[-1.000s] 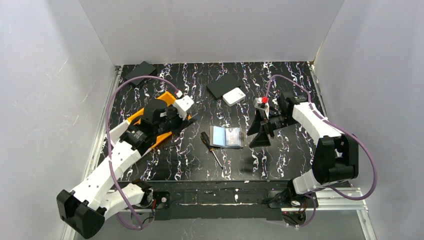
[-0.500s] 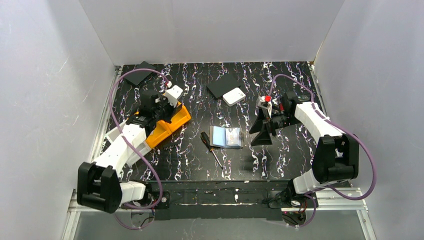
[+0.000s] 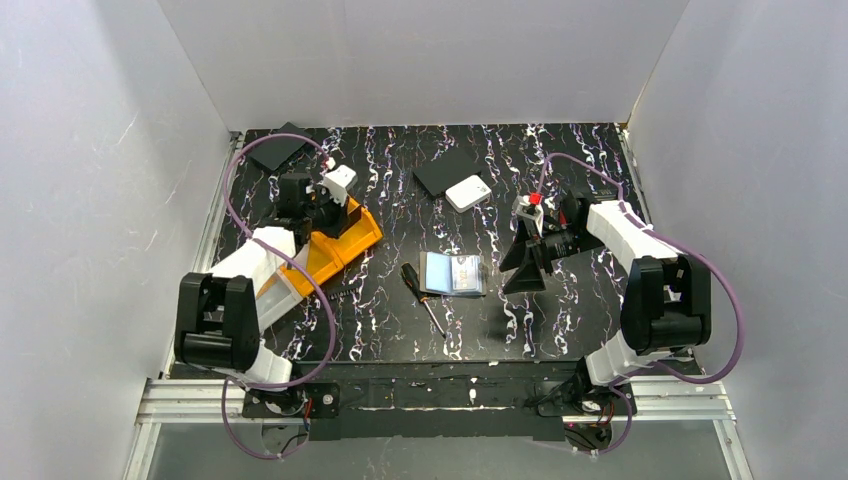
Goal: Take the credit cards out of the card holder
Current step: Place the credit card in the storage box.
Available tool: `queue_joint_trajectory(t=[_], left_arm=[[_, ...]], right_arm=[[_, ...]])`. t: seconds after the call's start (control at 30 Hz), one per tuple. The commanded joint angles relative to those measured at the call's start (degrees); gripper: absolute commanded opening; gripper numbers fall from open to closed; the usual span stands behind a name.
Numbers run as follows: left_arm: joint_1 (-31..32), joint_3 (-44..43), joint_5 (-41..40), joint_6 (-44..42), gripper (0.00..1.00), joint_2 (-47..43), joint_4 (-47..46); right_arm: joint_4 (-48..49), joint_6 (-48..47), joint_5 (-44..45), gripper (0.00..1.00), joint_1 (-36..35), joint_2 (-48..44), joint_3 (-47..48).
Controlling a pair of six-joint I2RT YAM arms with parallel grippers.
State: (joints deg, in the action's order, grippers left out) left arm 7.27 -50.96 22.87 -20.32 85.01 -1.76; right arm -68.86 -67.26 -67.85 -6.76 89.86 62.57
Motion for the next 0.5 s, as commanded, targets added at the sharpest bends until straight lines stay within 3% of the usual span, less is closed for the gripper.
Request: queue_joint_trajectory(t=[0.0, 0.47], left_arm=[[-0.7, -3.6, 4.2, 1.0, 0.0, 2.3, -2.0], [-2.8, -2.7, 5.6, 2.0, 0.0, 7.6, -2.9]], right_arm=[[-2.2, -2.3, -0.8, 0.92, 0.2, 0.9, 1.3], [-3.2, -3.1, -1.1, 0.92, 0.2, 1.1, 1.5]])
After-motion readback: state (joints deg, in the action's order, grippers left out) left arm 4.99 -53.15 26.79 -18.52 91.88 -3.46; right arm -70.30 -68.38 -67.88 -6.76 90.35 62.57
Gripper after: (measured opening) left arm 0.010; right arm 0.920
